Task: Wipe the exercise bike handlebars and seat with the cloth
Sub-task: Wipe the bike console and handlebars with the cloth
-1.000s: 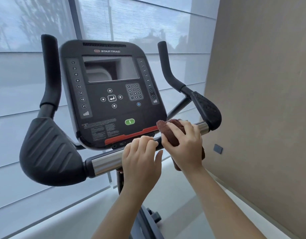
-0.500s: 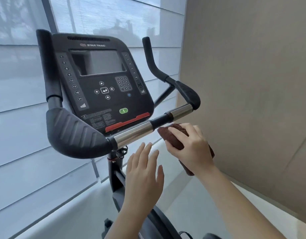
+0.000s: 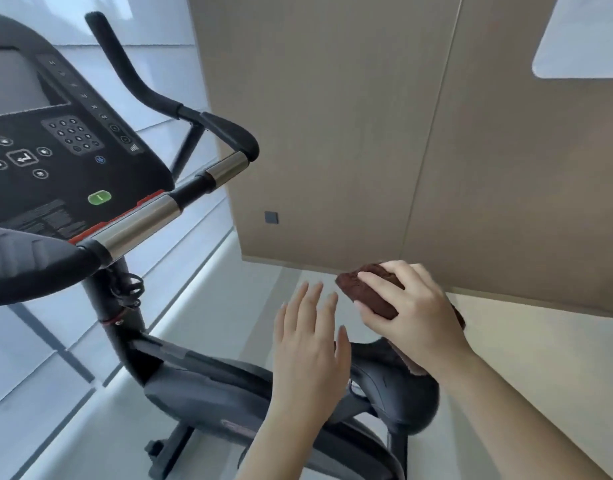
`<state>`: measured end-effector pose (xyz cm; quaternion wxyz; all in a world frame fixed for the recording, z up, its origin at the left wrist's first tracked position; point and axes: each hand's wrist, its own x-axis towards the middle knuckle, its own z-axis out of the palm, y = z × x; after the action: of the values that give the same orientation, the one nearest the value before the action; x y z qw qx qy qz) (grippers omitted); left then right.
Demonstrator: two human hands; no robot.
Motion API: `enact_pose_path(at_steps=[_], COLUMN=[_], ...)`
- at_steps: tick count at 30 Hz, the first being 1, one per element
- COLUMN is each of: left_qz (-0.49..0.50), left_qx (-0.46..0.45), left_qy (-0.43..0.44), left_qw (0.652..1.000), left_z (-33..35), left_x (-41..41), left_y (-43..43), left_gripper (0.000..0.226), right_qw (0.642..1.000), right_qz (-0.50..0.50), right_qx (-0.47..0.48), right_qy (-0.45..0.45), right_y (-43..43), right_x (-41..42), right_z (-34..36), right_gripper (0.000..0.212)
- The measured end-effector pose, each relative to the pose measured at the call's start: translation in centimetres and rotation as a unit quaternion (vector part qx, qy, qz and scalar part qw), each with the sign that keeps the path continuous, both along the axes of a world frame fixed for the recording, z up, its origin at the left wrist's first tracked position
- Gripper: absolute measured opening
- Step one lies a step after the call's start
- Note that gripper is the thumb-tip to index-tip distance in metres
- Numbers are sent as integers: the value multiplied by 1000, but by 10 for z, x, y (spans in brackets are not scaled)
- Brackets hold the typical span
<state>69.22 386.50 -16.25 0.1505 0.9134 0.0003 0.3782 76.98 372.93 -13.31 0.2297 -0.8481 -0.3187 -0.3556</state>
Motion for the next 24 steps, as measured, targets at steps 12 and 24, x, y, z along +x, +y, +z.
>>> enact_pose_path(at_steps=[12, 24], left_qz=[-108, -156], left_qx=[23, -21], left_qy=[-6, 36], left_qw=[994, 987], left_z=[-8, -33], left_x=[27, 119], left_y=[-131, -369], left_gripper=[36, 34], right_qw=[992, 984], right_qz=[-118, -175], right_qx=[25, 19], right_qy=[27, 30], right_y=[-156, -391], right_x=[-12, 52], right_z=[-17, -26], right_gripper=[31, 32])
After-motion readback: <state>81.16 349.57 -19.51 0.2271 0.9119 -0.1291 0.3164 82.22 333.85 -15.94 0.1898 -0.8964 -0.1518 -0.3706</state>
